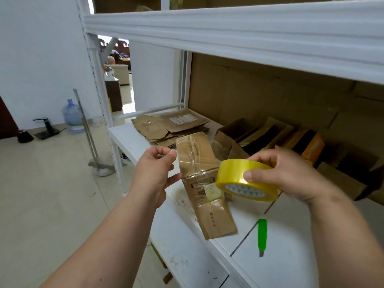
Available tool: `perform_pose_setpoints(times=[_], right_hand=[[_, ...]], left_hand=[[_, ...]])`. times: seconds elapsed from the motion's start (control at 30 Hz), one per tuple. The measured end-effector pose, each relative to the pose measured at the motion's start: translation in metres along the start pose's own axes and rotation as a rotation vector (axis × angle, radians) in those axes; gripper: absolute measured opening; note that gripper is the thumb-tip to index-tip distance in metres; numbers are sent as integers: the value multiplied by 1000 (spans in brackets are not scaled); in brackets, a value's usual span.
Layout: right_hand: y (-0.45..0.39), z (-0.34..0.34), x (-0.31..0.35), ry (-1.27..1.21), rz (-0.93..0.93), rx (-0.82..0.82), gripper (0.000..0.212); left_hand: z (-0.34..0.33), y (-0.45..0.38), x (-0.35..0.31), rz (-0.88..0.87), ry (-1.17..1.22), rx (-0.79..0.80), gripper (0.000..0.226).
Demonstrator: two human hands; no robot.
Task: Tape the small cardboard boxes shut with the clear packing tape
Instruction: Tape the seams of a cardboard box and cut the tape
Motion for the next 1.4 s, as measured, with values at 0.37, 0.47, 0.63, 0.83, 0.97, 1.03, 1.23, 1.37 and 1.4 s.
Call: perform_pose_setpoints(times=[0.37,0.47,0.63,0.83,0.97,1.03,1.23,1.37,1.4], right_hand=[[-26,20,-7,-69,131,198,51],[-38,25,-16,-190,115,203,71],[-52,31,-26,-247,108,234,65],[-61,27,-27,-153,107,173,69],[-71,25,-29,-17,51,108,43],[-73,25,-31,-6,14,101,45],[-78,18,-38,68,-61,105,22],[-77,8,-42,169,-110,141,22],[-76,5,-42,185,-118,148,20]], left_hand=[[-10,8,-5,-11,87,-148,11],[-9,10,3,-2,104,-211,6],[-1,12,13,43,204,-330,8],[13,10,23,41,249,-447,6],[21,4,34,98,241,-475,4],[21,2,43,144,227,-474,4],[24,-3,62,208,224,-502,6],[22,-6,73,241,192,-502,8],[22,-6,76,248,180,-493,10]])
Point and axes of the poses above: each hand's wrist, its own y-axis away from the middle knuckle, its own z-axis out of the back of the hand, x = y × z, the point moved 4 cm from there along -y, towards the middle knuckle, and after that the axes turned 5 degrees about -x, right-handed, at the moved point
